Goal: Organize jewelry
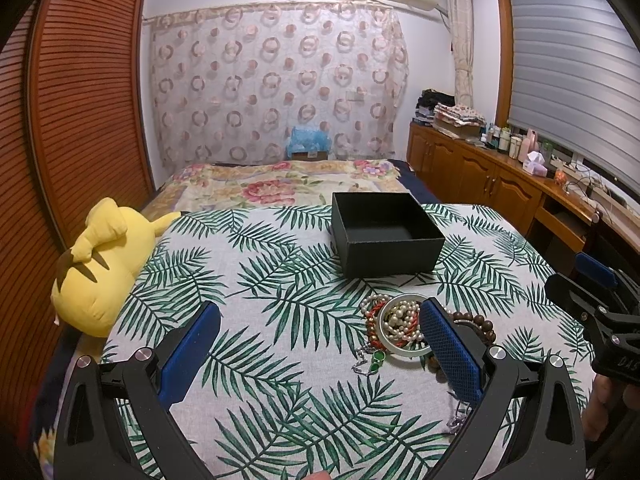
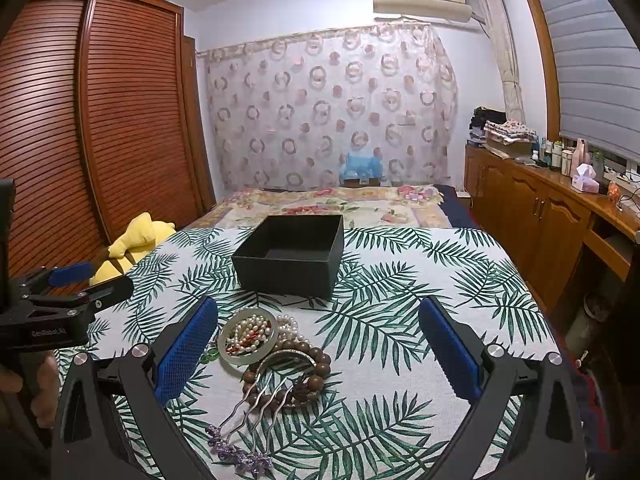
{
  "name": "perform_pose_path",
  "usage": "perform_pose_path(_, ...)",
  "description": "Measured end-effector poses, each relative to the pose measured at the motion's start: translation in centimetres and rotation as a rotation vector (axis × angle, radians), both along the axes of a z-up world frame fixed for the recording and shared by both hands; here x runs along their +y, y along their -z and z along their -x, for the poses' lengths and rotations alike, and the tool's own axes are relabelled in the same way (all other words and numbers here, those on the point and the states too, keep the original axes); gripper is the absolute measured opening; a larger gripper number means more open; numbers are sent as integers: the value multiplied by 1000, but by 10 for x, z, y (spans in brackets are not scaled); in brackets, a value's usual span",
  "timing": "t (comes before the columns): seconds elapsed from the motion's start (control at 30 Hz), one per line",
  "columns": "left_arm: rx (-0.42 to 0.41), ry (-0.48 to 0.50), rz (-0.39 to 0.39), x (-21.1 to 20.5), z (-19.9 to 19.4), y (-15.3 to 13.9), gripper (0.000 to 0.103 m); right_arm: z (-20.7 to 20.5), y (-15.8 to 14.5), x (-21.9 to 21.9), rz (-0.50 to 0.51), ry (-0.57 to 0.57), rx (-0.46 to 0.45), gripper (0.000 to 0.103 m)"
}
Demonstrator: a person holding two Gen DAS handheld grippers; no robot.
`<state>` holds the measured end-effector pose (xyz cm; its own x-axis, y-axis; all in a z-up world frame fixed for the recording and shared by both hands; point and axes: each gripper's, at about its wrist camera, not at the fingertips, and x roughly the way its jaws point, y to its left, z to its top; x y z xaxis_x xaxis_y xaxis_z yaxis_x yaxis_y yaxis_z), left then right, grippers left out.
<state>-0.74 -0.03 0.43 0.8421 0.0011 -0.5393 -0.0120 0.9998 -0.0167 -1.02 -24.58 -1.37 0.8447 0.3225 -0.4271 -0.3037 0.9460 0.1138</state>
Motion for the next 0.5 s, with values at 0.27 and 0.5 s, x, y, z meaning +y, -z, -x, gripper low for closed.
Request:
perform_pose_path(0.27, 1, 1, 0, -1, 0, 0, 97, 0, 1, 0, 0, -1, 0, 101)
perform_pose_path(0.5, 10, 3, 1, -4, -1, 2, 97, -1, 3, 0, 1, -4, 3, 101)
